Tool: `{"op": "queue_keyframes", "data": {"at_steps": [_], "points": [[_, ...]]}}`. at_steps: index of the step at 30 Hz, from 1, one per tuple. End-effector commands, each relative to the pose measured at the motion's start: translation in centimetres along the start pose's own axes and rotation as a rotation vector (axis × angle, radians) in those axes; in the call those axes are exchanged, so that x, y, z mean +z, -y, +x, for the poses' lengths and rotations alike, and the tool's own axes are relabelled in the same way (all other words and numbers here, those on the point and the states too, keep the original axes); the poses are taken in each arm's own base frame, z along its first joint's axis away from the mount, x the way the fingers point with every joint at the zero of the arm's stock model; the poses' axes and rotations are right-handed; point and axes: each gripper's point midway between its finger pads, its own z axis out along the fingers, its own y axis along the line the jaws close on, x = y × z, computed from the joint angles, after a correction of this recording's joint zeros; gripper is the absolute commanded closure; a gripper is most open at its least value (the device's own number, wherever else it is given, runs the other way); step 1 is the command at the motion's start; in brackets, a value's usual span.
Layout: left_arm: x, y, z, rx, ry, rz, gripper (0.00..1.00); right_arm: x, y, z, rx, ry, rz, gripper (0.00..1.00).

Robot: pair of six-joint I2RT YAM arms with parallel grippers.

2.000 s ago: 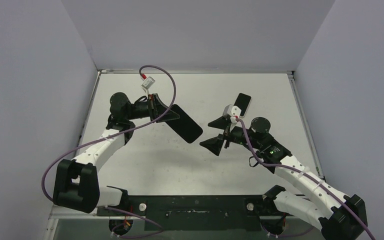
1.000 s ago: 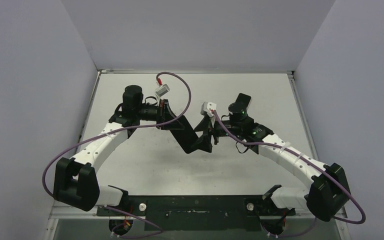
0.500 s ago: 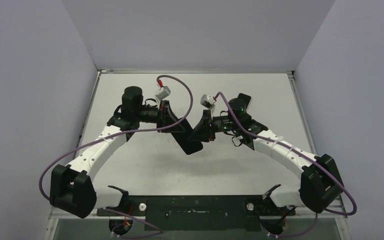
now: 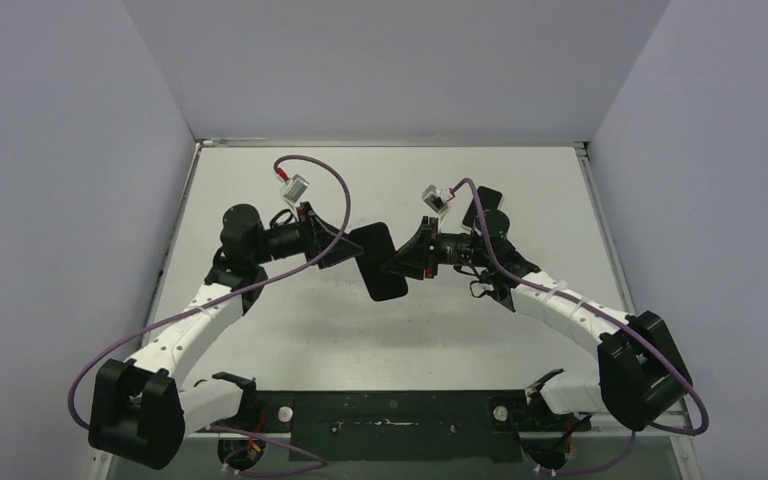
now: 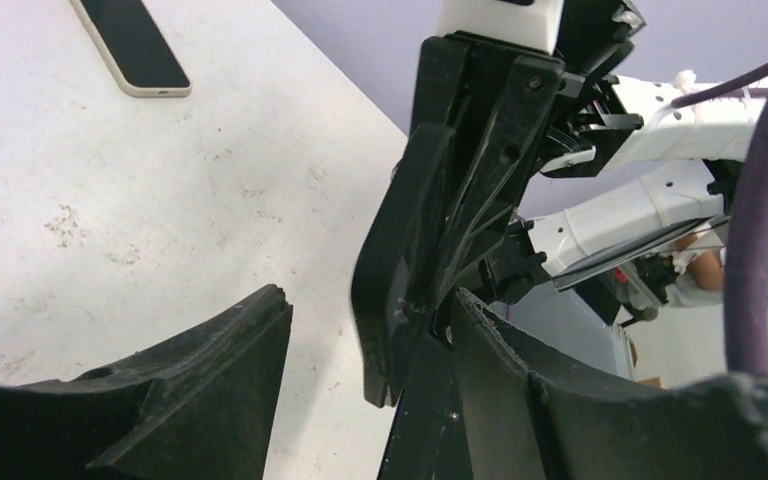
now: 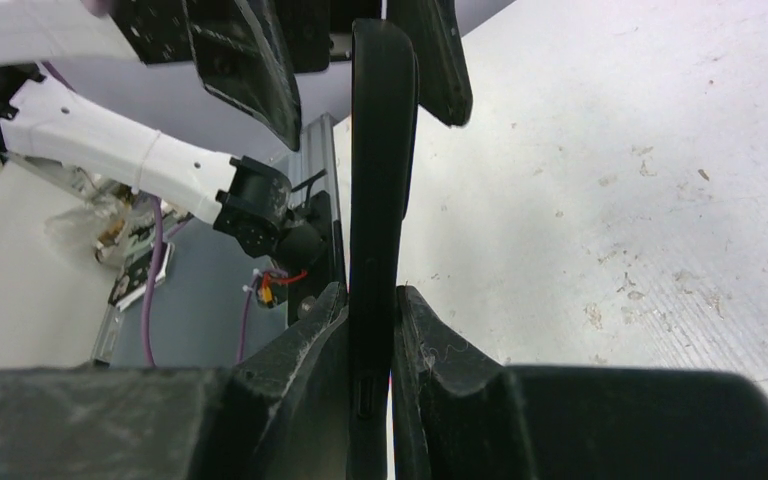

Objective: Take the phone out of the phone case
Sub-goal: Remove the phone case from the phone.

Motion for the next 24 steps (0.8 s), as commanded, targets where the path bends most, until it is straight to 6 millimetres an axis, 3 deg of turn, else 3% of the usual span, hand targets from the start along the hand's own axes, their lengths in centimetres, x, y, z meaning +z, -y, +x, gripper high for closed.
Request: {"op": "queue_keyframes", "data": {"at_steps": [1,15,24], "points": [[-0.2,2.6,-3.0,-0.024,0.192,0.1,0.42,-0.8,-3.1,-5.4,-0.095,0.224,-0.051,1.0],[1.4,4.0,-2.4,-0.015,0.186,0.15,0.43,-0.9,-4.4,-7.3,-0.049,0.342,-0.132,1.0],[2.4,5.3,-2.5,-0.002,0.176,0.201,0.56,-0.6,-5.1,-8.1,-0.053,0.355,-0.176,1.0]]}}
